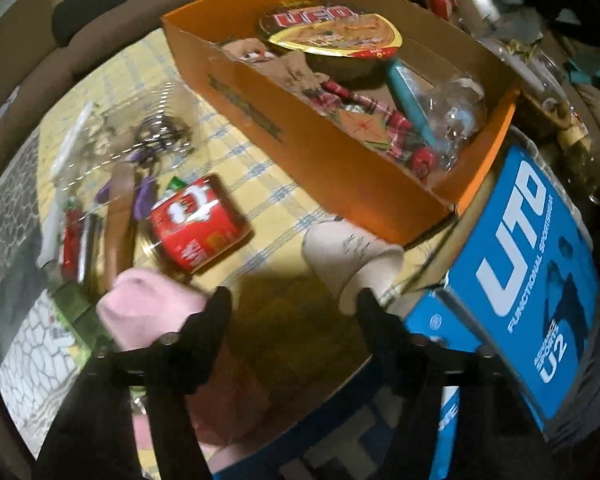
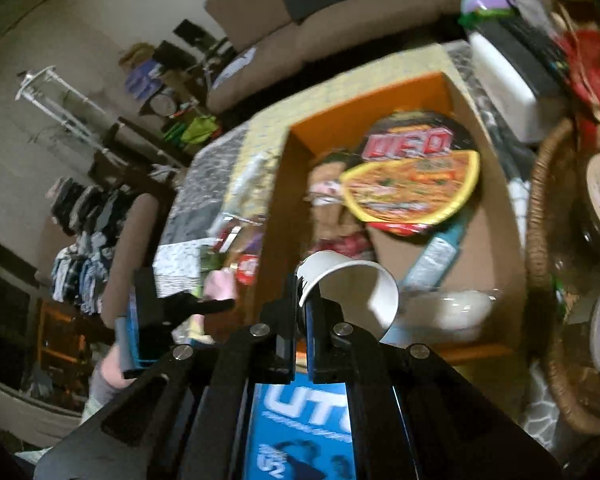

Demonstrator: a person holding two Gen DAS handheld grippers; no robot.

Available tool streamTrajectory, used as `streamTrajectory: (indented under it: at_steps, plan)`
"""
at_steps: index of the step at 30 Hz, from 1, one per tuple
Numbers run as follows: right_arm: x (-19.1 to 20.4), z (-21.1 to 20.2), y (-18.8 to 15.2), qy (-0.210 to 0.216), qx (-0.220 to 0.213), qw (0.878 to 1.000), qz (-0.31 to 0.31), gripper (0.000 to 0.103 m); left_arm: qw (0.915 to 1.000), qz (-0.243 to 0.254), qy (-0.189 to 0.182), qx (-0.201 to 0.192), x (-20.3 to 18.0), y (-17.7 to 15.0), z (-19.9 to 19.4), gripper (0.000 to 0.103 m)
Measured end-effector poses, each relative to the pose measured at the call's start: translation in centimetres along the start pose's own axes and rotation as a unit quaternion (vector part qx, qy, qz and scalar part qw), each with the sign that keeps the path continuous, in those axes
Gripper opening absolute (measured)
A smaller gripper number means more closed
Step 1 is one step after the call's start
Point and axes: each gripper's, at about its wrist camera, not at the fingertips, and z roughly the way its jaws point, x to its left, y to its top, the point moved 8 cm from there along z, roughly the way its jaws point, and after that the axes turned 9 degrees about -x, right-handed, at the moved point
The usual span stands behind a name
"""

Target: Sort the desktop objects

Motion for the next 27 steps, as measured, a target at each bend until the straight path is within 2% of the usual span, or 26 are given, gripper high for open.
streamTrajectory:
  at_steps: [3, 8, 12, 15, 16, 17, 20, 24, 27]
  plan:
    - [-1.1, 1.9, -0.3, 0.009, 0.013, 1.0, 0.007, 0.004, 0.9999, 0.01, -0.005, 0.009, -0.3, 0.2, 0.8, 0.05]
    - [-1.0, 5.3, -0.8, 0.022, 0.029, 0.999, 0.01, 0.004, 0.9998, 0.002, -0.014, 0.014, 0.8, 0.1, 1.7, 0.047]
    - [-1.3, 6.3, -1.4, 0.027, 0.032, 0.999, 0.009, 0.006, 0.9997, -0.008, -0.022, 0.008, 1.1, 0.6, 2.0, 0.047]
    - [-1.8, 6.5, -1.5, 0.025, 0.03, 0.999, 0.012, 0.006, 0.9997, 0.008, -0.015, 0.015, 0.2, 1.0, 2.6, 0.047]
    - [-1.9, 6.6, -1.5, 0.021, 0.029, 0.999, 0.01, 0.006, 0.9996, 0.01, -0.018, 0.022, -0.4, 1.1, 2.9, 0.032]
    - [-1.9, 6.5, -1.4, 0.017, 0.027, 0.999, 0.007, 0.006, 0.9994, 0.008, -0.016, 0.031, -0.6, 1.0, 3.3, 0.007]
    - [-2.0, 6.0, -0.9, 0.01, 0.018, 1.0, 0.002, 0.006, 0.9996, 0.013, -0.002, 0.023, -1.1, 1.2, 3.3, 0.007]
    - [-3.1, 3.5, 0.3, -0.054, -0.013, 0.998, -0.029, 0.006, 0.9996, -0.021, -0.014, 0.012, -0.5, 1.2, 1.9, 0.005]
    - [-5.0, 2.2, 0.8, -0.113, -0.024, 0.992, -0.05, 0.006, 0.9989, -0.04, -0.024, -0.001, -0.1, 1.6, -0.2, 0.005]
